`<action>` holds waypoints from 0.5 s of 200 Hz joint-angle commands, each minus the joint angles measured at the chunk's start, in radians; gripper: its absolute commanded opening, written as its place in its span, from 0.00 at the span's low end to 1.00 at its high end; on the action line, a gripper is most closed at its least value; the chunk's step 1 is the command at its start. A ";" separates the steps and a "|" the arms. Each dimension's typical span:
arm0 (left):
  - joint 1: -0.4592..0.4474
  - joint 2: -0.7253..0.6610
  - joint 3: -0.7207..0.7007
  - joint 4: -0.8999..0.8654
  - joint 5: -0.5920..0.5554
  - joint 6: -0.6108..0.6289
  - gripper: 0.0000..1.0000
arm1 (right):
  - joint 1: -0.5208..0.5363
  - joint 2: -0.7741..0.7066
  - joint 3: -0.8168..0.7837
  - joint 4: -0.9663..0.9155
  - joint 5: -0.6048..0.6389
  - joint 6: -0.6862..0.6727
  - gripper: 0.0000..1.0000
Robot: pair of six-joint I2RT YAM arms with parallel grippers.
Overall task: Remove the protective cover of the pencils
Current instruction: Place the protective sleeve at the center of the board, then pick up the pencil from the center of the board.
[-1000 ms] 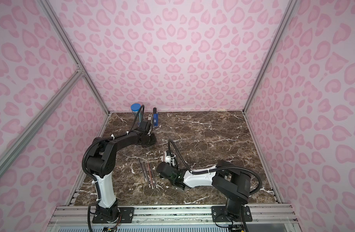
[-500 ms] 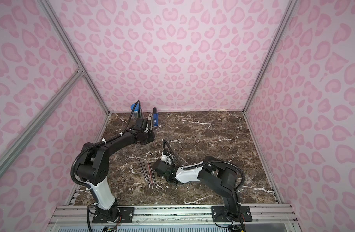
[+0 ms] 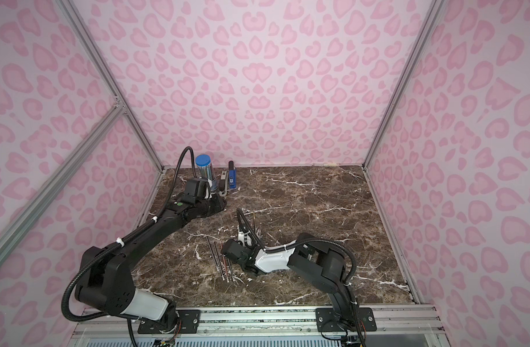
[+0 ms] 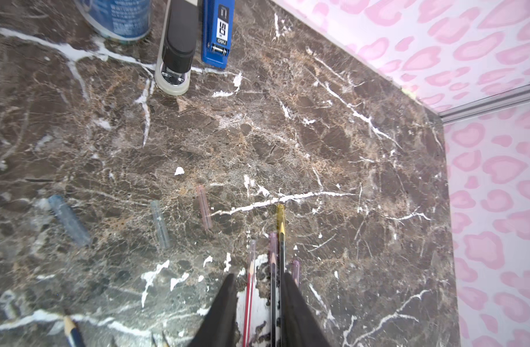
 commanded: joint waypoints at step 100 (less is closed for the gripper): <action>0.001 -0.172 -0.072 -0.009 -0.029 -0.018 0.32 | 0.037 0.066 0.077 -0.178 0.108 0.040 0.14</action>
